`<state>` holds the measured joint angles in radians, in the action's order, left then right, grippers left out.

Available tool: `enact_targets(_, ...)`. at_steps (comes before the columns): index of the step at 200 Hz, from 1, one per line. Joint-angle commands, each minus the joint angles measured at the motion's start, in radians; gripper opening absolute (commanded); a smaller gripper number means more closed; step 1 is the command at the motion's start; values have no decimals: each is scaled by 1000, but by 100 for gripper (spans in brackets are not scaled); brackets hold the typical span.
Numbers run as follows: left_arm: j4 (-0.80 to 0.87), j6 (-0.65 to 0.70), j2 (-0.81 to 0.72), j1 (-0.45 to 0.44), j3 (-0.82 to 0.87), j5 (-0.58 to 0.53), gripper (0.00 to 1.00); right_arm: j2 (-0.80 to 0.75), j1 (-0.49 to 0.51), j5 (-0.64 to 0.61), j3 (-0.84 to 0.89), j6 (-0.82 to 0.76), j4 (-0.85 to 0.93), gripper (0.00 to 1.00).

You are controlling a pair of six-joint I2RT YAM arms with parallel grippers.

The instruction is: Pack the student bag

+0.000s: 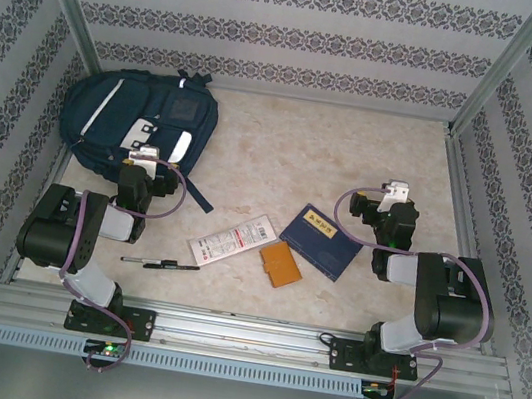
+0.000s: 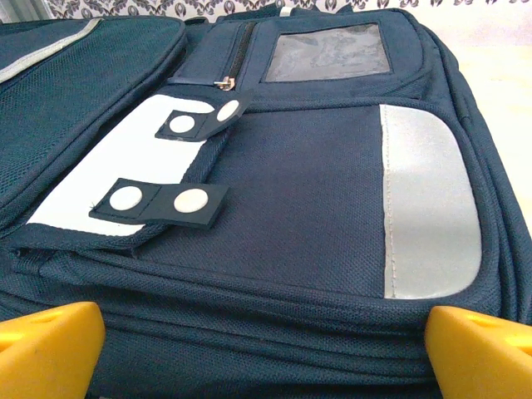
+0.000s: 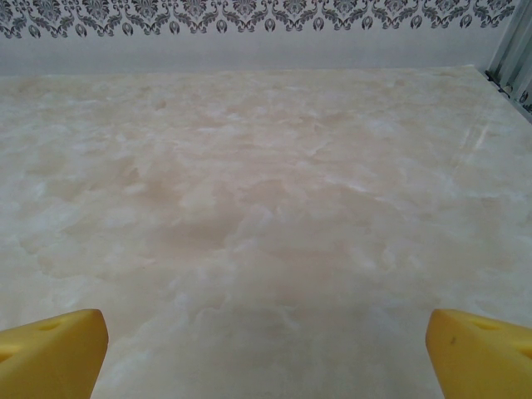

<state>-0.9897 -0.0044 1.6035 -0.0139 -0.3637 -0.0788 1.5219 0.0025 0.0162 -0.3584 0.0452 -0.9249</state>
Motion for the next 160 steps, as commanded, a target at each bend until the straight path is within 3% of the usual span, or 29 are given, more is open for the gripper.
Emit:
enact_targets(1, 19, 7, -8, -7, -17, 19, 99, 9, 1, -10, -17, -10, -26, 98)
enact_targets(49, 46, 15, -51, -7, -13, 31, 99, -30, 1, -43, -12, 3, -13, 98)
enact_targets(71, 464, -32, -268, -15, -122, 37, 99, -246, 1, -197, -11, 75, 201, 98)
enact_targets(87, 767, -208, -364, -15, -235, 32, 99, -436, -7, -295, -60, 319, 528, 98)
enact_targets(97, 897, -262, -401, -14, -287, 136, 99, -525, -19, -210, -82, 457, 687, 98)
enact_targets(111, 975, -360, -435, -11, -330, 355, 99, -550, -3, 56, -89, 471, 702, 98)
enact_targets(127, 965, -489, -453, -6, -322, 618, 99, -512, 91, 224, -170, 415, 831, 98)
enact_targets(139, 930, -523, -441, -13, -311, 801, 99, -473, 234, 182, -247, 360, 1005, 98)
enact_targets(160, 1214, -451, -424, -60, -380, 732, 99, -386, 493, 19, -366, 301, 1274, 98)
